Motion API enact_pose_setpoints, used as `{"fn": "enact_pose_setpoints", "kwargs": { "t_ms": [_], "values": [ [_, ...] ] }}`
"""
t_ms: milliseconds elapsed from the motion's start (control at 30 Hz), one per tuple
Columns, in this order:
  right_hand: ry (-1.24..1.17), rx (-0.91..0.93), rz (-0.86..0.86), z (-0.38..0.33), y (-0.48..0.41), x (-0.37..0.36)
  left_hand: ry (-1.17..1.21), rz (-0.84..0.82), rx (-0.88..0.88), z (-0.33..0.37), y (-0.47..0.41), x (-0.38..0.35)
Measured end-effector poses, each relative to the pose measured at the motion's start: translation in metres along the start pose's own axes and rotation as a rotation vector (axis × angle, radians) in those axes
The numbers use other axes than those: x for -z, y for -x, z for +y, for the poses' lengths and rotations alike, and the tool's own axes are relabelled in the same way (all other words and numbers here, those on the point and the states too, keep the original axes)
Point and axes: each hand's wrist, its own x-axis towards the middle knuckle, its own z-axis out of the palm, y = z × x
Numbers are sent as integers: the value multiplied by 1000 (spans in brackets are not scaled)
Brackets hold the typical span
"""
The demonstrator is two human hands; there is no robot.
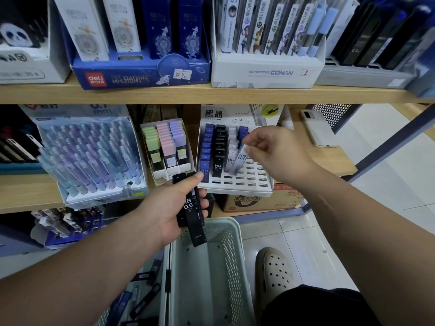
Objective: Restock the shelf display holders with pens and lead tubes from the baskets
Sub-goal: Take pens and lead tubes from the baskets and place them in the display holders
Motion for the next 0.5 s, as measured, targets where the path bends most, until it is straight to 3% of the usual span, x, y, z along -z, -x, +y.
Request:
{"fn": "enact_pose_setpoints", "kwargs": {
  "t_ms": [500],
  "values": [
    [219, 203, -128, -4, -1, -24, 20, 27, -26, 1, -3, 2]
  ]
}}
